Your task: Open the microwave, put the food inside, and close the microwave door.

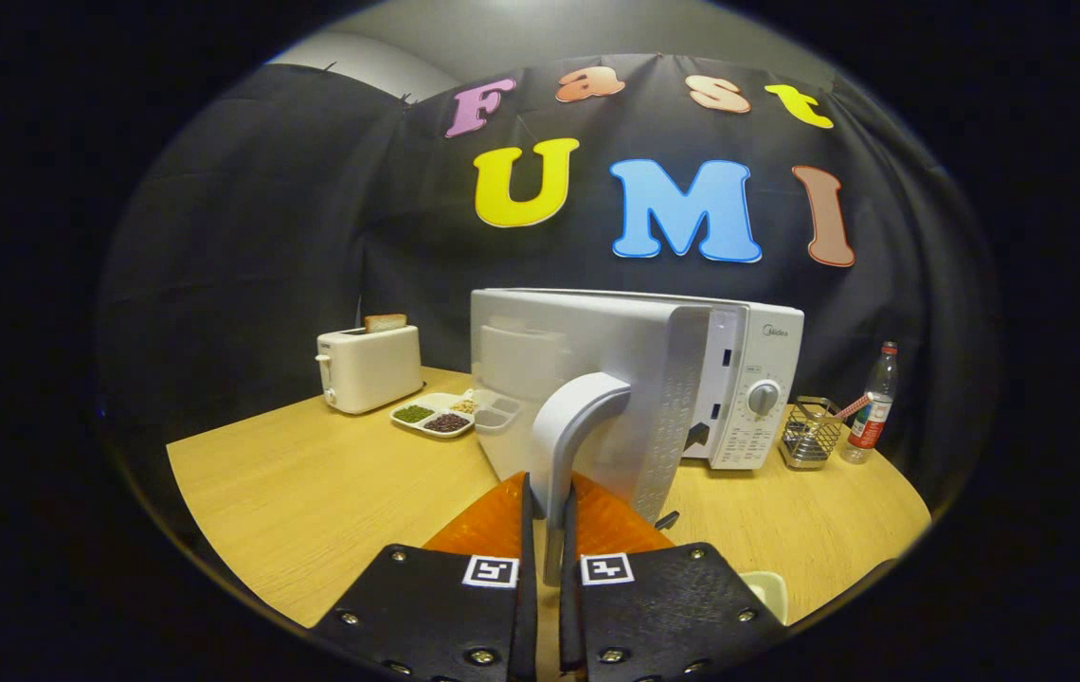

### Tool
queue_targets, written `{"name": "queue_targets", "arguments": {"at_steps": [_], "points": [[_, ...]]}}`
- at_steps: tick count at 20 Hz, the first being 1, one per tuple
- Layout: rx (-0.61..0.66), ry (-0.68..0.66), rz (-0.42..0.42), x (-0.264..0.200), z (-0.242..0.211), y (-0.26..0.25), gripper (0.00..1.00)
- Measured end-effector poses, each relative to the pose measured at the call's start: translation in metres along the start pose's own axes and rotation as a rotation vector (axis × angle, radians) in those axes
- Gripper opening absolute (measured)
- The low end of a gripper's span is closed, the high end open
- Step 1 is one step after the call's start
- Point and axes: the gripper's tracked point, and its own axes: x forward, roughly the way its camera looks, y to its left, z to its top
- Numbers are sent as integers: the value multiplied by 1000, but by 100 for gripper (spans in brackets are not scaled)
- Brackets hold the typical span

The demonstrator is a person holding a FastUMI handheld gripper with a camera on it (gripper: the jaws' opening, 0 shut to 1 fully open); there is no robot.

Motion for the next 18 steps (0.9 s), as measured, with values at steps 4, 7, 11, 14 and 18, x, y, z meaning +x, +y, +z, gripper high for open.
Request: {"name": "queue_targets", "arguments": {"at_steps": [4, 7, 11, 14, 18], "points": [[-52, -53, 4, -6, 3, 55, 9], [-59, -67, -69, -7, 3, 73, 9], [-20, -63, -149, -5, 5, 101, 9], [-8, -84, -211, -1, 8, 121, 9], [-39, -125, -289, 1, 10, 137, 10]]}}
